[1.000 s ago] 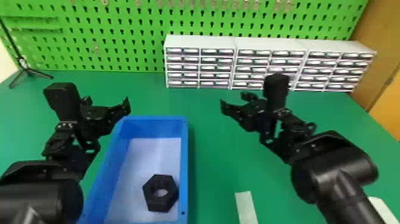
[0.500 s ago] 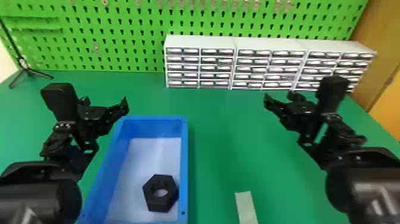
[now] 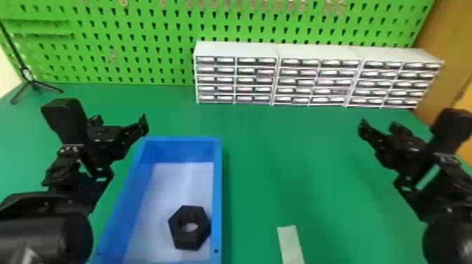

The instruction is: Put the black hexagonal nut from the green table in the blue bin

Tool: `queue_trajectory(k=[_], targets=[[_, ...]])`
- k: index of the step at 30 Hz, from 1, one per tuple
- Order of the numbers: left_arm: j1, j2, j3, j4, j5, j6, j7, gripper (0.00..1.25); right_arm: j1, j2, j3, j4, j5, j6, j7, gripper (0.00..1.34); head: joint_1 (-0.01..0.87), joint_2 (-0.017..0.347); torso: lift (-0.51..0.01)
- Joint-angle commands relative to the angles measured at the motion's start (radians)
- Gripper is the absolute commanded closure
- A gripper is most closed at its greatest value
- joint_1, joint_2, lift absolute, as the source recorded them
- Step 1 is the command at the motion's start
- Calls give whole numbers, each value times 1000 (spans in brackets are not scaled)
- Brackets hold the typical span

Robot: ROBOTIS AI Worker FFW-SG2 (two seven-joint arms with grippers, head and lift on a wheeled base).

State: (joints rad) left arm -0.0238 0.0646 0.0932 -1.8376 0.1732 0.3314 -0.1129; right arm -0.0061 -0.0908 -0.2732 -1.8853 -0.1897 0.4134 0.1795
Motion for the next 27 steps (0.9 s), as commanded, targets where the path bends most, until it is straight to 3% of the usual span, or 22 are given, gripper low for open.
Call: queue_trajectory(k=[1, 9, 13, 17, 23, 27], targets=[[2, 0, 10, 0, 26, 0, 7, 119, 21, 17, -58, -3, 36, -25, 0, 472, 692, 8, -97], [4, 0, 19, 0, 38, 0, 13, 119, 60, 20, -139, 46, 50, -102, 0, 467, 692, 8, -97], [7, 0, 23, 0, 46, 0, 16, 119, 75, 19, -176, 89, -2, -120, 0, 470, 692, 8, -97], [11, -2, 31, 0, 63, 0, 27, 119, 89, 22, -204, 147, -109, -156, 0, 469, 692, 8, -97], [13, -2, 33, 0, 61, 0, 29, 119, 94, 28, -239, 178, -183, -139, 0, 469, 692, 8, -97], [15, -2, 34, 0, 61, 0, 29, 119, 92, 17, -238, 184, -197, -125, 0, 469, 692, 8, -97]])
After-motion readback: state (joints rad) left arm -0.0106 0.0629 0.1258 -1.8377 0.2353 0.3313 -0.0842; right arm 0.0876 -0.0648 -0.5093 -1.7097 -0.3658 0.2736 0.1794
